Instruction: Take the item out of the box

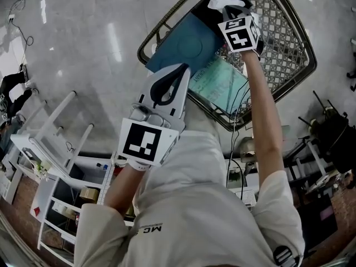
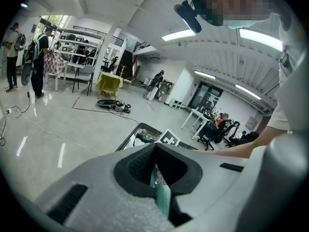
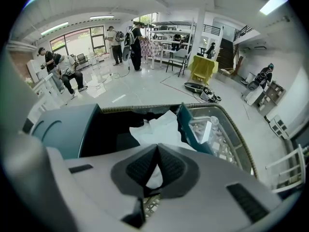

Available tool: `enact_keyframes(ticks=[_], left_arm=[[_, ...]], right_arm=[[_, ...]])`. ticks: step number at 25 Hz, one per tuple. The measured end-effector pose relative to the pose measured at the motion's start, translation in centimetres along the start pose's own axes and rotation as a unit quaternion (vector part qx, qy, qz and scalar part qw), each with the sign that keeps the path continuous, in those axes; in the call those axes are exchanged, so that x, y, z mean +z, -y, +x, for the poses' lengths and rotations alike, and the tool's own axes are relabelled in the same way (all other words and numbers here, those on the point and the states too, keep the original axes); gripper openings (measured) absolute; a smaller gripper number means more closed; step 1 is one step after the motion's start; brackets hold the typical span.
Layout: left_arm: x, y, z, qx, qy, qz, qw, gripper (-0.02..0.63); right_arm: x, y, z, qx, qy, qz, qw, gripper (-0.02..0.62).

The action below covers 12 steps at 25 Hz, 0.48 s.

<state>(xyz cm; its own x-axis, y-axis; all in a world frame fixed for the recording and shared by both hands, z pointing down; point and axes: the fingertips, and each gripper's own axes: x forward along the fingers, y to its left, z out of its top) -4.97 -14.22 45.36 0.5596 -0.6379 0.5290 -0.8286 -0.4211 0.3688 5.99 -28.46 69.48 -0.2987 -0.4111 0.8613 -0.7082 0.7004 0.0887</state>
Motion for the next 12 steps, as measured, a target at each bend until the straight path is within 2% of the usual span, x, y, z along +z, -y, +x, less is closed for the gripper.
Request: enact_keyframes(ticks=[12], left_arm=[[0.0,1.3,-2.3,-0.011,0.013,0.018,0.9997,0.025]], right_arm=[[1.4,-0.8,-4.5,-0.025,0.055,0.036,0.998,0.015]])
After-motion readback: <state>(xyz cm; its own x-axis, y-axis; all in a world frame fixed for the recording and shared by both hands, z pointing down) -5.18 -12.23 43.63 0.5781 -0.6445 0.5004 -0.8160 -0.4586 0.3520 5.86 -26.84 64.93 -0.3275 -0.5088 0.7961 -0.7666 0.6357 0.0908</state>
